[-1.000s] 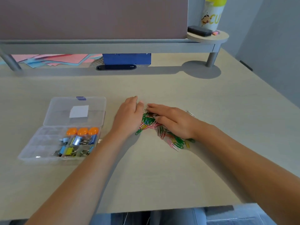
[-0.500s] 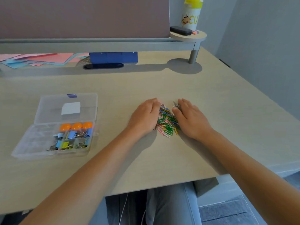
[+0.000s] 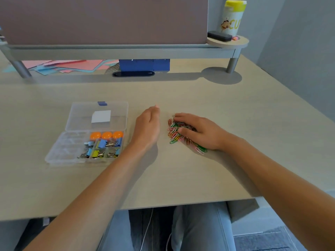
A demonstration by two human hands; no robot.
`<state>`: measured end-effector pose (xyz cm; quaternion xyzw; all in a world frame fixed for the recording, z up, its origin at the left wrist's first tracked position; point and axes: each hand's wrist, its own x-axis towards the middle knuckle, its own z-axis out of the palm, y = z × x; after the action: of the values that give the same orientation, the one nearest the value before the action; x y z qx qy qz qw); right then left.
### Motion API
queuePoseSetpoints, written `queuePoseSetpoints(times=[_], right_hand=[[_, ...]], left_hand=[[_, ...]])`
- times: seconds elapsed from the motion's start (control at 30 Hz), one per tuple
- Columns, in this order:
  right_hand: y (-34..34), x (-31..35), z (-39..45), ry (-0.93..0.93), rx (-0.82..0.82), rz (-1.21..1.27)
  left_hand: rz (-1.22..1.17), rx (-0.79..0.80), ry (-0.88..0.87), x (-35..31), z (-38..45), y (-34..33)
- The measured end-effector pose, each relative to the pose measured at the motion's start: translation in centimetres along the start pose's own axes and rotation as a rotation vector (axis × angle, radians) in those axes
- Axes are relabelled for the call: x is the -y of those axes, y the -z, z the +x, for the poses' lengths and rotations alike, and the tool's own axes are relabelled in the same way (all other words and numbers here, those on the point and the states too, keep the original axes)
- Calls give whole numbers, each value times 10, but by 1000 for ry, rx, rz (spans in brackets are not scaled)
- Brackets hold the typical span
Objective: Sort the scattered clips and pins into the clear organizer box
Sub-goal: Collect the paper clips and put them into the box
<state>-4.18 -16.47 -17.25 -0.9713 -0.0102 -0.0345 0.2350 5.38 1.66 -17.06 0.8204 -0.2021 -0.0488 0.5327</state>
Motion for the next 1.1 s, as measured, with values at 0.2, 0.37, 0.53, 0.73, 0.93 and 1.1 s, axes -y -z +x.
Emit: queuePoseSetpoints(times=[0.2, 0.37, 0.53, 0.73, 0.93, 1.1], right_hand=[[-3, 3, -31, -51, -268, 158], [1, -8, -70, -314, -493, 181], [-4, -8, -94, -345, -515, 132], [-7, -10, -95, -343, -527, 102], [-5, -11, -96, -341, -551, 147], [-5, -12, -96, -341, -583, 201]], left_hand=[[409, 267, -198, 0, -2, -13], [670, 350, -340, 0, 3, -34], [524, 458, -403, -15, -20, -46], [805, 182, -503, -11, -9, -40], [899, 159, -566, -16, 2, -55], [887, 217, -755, -26, 7, -67]])
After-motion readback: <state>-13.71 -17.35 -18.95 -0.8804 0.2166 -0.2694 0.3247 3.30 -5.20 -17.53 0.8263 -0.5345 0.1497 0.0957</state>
